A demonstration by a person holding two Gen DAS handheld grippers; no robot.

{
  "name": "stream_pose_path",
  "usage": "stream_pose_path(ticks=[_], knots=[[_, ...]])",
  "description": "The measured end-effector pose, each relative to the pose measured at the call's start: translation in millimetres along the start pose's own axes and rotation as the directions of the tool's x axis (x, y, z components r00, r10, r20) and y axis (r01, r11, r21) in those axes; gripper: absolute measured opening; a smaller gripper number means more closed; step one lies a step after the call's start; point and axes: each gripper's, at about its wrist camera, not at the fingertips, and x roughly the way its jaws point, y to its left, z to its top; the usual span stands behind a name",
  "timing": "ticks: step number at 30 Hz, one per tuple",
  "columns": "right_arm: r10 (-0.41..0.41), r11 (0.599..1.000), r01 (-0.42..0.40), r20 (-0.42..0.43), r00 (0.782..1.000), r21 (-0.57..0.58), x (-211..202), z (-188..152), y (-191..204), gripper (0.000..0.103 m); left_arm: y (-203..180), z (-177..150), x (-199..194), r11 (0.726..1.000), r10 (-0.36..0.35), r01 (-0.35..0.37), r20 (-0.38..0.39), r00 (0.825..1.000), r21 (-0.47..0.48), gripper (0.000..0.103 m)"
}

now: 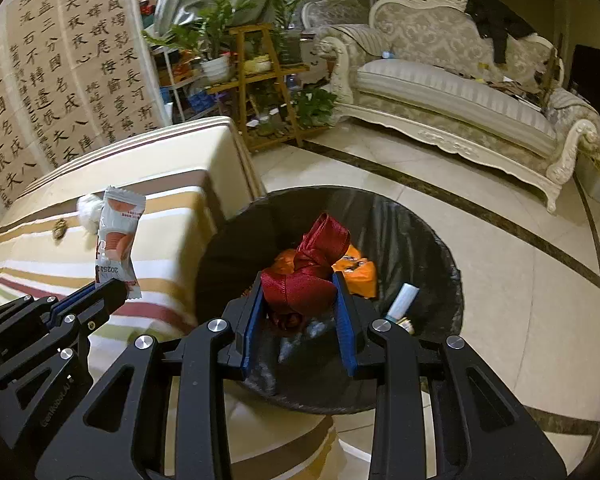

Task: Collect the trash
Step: 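Carry red cloth and wrapper over the bin and open both tools, then move both tools back over the table toward the tissue and twine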

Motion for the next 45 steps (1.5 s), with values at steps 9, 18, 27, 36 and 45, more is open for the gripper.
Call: stream_pose_path(ticks=[9, 18, 27, 36, 45], knots=[[-0.047, 0.998, 0.047, -0.011, 0.999, 0.033, 21, 7, -24, 0.032, -25, 15, 29, 0.999, -0.008, 0.009, -0.027, 1.000, 0.050, 0.009], [-0.069, 0.995, 0.071, -0.025, 0.997, 0.063, 37, 9, -41, 0.051, -25, 15, 41, 1.000, -0.012, 0.014, -0.068, 0.998, 0.027, 0.040], [-0.068, 0.993, 0.069, -0.022, 0.997, 0.100, 35, 10, -47, 0.069, -13, 14, 29, 1.000, 0.019, -0.019, -0.044, 0.999, -0.006, 0.059], [-0.030, 0.998, 0.030, -0.001, 1.000, 0.063, 26, 15, -24, 0.085, 27, 7, 3, 0.994, 0.093, -0.093, -0.010, 0.996, -0.065, 0.068], [-0.027, 1.000, 0.027, 0.046, 0.999, -0.008, 19, 30, 30, 0.095, 98, 0, -15, 0.959, 0.219, -0.217, -0.010, 0.976, -0.182, 0.073]])
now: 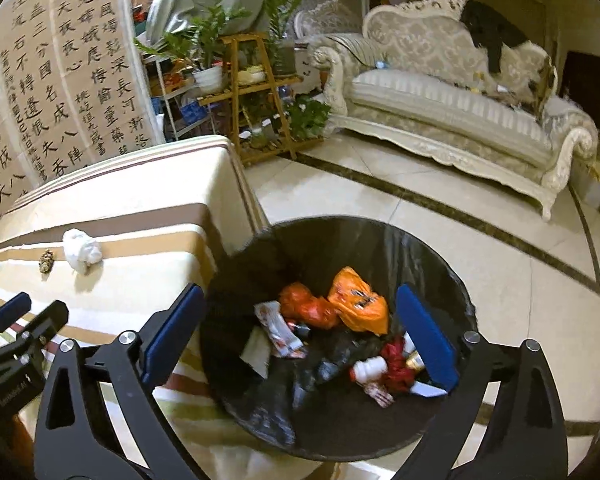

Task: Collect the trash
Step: 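Move both tools back over the table toward the tissue and twine, then grasp the gold twine bundle with the left tool while the right tool grasps the white tissue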

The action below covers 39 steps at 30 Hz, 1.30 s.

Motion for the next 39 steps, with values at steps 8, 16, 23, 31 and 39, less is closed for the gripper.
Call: stream_pose_path(ticks=[8, 16, 23, 31, 39], knots=[[0.112, 0.993, -0.113, -0.025, 0.993, -0.043, 7, 15, 50, 0.095, 55, 11, 19, 0.993, 0.066, -0.068, -0.022, 0.998, -0.093, 0.073], [0.169, 0.980, -0.173, -0.048, 0.984, -0.095, 22, 27, 96, 0.095, 83, 26, 48, 0.988, 0.065, -0.075, -0.076, 0.995, -0.138, 0.071], [0.194, 0.972, -0.200, -0.064, 0.979, -0.120, 34, 32, 121, 0.095, 87, 35, 62, 0.991, 0.051, -0.062, -0.094, 0.994, -0.114, 0.055], [0.216, 0.964, -0.226, -0.081, 0.973, -0.140, 39, 32, 137, 0.095, 89, 35, 61, 0.997, 0.014, -0.020, -0.076, 0.997, -0.076, 0.023], [0.235, 0.954, -0.248, -0.093, 0.967, -0.171, 39, 28, 155, 0.085, 96, 27, 51, 0.995, 0.002, -0.008, -0.065, 0.998, -0.096, 0.021]])
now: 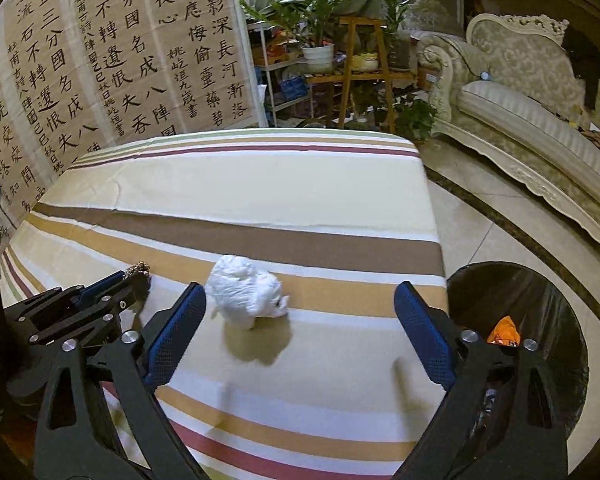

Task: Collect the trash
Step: 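Grasp the gold twine bundle with the left tool while the right tool grasps the white tissue, then carry twine bundle and tissue over the bin and open both tools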

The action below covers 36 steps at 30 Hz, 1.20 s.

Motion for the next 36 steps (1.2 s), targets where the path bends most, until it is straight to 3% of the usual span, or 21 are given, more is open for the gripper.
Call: stream_pose_path(ticks=[1, 6, 8, 12, 14, 15, 36], knots=[[0.004, 1.000, -0.004, -0.007, 1.000, -0.007, 2, 0, 2, 0.080, 2, -2, -2, 1.000, 0.003, -0.003, 0.004, 1.000, -0.003, 0.021], [0.014, 0.999, -0.015, -0.018, 1.000, -0.034, 8, 1, 12, 0.077, 15, -5, -9, 0.999, 0.023, -0.023, 0.013, 1.000, -0.026, 0.021], [0.024, 0.999, -0.025, -0.028, 0.999, -0.043, 12, 3, 16, 0.066, 19, -7, -11, 0.999, 0.035, -0.035, 0.018, 0.999, -0.029, 0.021], [0.035, 0.998, -0.038, -0.055, 0.998, -0.055, 19, 2, 23, 0.058, 24, -10, -16, 0.998, 0.039, -0.038, 0.021, 0.999, -0.043, 0.021], [0.045, 0.997, -0.050, -0.075, 0.996, -0.063, 23, 0, 26, 0.041, 26, -12, -19, 0.998, 0.040, -0.038, 0.025, 0.999, -0.048, 0.021], [0.054, 0.996, -0.060, -0.089, 0.995, -0.063, 25, -2, 27, 0.037, 26, -13, -20, 0.998, 0.039, -0.038, 0.027, 0.999, -0.049, 0.021], [0.041, 0.998, -0.044, -0.057, 0.998, -0.047, -17, -36, 26, 0.034, 17, -35, -54, 0.998, 0.038, -0.035, 0.073, 0.997, -0.049, 0.021]])
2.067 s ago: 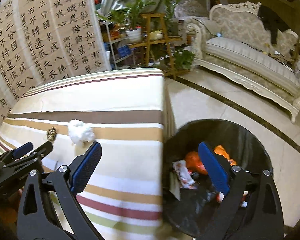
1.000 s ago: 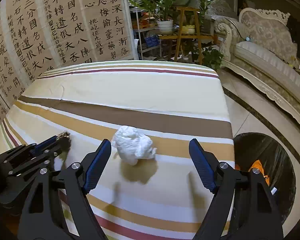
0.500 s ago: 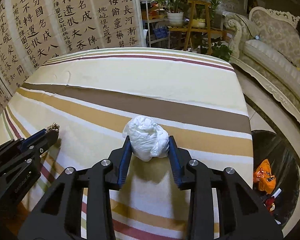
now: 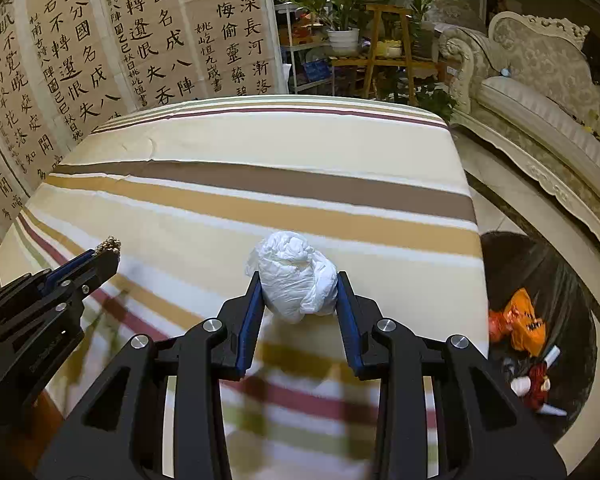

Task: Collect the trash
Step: 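Carry twine bundle and tissue over the bin and open both tools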

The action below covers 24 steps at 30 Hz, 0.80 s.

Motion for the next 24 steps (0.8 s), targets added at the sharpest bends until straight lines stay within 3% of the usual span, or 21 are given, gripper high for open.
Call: stream_pose_path(ticks=[24], knots=[[-0.026, 0.996, 0.022, 0.047, 0.999, 0.082, -57, -52, -37, 0.034, -61, -36, -33, 0.993, -0.080, 0.079, 0.007, 0.997, 0.088, 0.022]])
